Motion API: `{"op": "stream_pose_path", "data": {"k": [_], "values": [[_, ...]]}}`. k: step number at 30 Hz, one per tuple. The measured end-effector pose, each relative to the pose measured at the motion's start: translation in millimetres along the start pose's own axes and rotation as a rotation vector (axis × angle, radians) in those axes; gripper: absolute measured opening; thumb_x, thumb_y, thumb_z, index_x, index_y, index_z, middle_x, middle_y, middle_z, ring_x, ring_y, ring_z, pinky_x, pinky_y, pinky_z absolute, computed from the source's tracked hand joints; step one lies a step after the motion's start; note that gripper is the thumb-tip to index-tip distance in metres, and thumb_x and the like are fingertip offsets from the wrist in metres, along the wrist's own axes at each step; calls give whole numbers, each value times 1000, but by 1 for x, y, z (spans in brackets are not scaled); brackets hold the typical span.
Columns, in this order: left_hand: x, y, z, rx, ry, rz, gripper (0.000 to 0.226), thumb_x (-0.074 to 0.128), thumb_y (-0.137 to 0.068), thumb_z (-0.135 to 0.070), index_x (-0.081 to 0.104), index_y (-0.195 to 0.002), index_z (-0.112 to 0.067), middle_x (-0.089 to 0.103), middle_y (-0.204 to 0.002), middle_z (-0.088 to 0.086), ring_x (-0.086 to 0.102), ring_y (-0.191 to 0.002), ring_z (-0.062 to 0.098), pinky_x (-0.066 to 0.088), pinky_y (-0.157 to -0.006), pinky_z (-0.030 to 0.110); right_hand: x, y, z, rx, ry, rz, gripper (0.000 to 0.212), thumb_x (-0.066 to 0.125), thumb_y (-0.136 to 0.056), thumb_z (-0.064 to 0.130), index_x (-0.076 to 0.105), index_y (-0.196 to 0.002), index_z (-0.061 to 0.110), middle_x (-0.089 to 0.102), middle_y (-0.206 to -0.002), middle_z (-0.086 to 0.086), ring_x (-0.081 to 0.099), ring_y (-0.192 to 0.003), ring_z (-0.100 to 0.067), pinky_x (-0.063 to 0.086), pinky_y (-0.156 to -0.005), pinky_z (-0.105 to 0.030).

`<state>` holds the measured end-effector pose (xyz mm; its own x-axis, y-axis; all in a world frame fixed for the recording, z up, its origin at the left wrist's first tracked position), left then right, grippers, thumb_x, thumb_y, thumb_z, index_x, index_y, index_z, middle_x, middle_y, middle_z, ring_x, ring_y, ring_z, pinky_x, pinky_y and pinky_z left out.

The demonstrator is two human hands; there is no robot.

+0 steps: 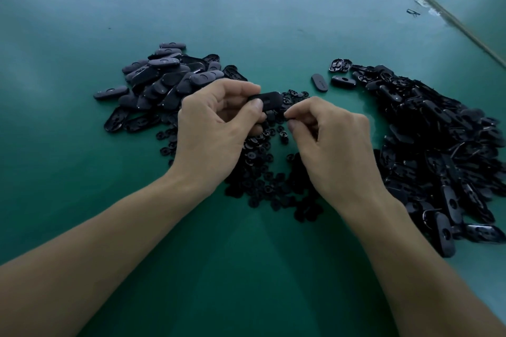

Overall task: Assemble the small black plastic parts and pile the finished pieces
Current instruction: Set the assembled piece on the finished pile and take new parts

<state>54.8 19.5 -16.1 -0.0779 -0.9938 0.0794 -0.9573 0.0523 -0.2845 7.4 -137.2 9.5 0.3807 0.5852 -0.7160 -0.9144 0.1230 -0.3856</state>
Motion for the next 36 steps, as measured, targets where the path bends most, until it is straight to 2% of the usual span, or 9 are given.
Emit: {"op": "stream_pose_path", "data": {"k": [3,5,8,12,15,18,25,36], "values": [[0,0,1,-3,-8,5,13,70,-90,-5,71,-95,-18,75,-78,-1,75,-75,17,60,-66,27,-4,0,2,-23,-41,-54,10,70,-93,14,76,-99,20,69,-90,7,61,-78,-1,43,-73,-6],[-1,1,1,-5,-17,10,13,71,-89,-6,72,-95,-18,75,-78,0,75,-75,19,60,-67,28,-8,0,2,-14,-114,-108,9,73,-90,15,77,-96,22,67,-88,7,60,-77,-2,41,-70,-5],[1,1,1,-7,-37,28,13,72,-88,-5,73,-95,-16,76,-78,1,75,-73,19,60,-67,28,-10,0,1,25,-291,-133,11,73,-90,16,77,-95,25,70,-80,13,64,-72,-3,46,-66,-9],[5,3,-1,5,-69,71,14,73,-83,-10,75,-94,-18,77,-82,2,75,-75,20,61,-71,32,-5,-1,1,76,-436,-64,15,73,-91,13,76,-92,27,73,-77,12,67,-70,-6,52,-66,-17],[6,4,-3,11,-85,89,14,72,-82,-13,74,-94,-19,77,-84,2,75,-77,21,62,-73,34,-1,0,2,79,-444,-25,17,74,-89,11,75,-90,29,73,-80,9,68,-74,-6,53,-70,-19],[7,4,-4,18,-96,103,14,72,-82,-11,74,-94,-18,77,-84,1,75,-77,20,62,-74,34,-1,0,1,84,-435,-27,21,73,-90,11,73,-87,32,73,-76,10,68,-70,-7,57,-70,-24],[8,4,-5,38,-110,112,15,72,-81,-13,74,-92,-23,77,-84,-2,75,-78,17,61,-74,30,-1,-1,0,98,-405,-36,19,73,-88,12,69,-87,30,72,-76,12,69,-72,-4,57,-70,-22],[9,4,-7,74,-128,135,18,73,-82,-11,73,-94,-25,77,-85,-6,75,-79,14,60,-75,29,-4,-1,0,92,-398,-45,16,73,-88,10,71,-85,26,72,-75,8,69,-70,-8,59,-68,-28]]}}
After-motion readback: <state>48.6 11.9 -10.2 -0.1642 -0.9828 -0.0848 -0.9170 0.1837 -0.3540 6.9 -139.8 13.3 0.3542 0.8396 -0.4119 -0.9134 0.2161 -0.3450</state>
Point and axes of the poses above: each hand's wrist, its own y-axis away from the middle knuckle, its own x-axis out of the palm, z = x × y, the point moved 6 cm from there along -y, towards the middle knuckle
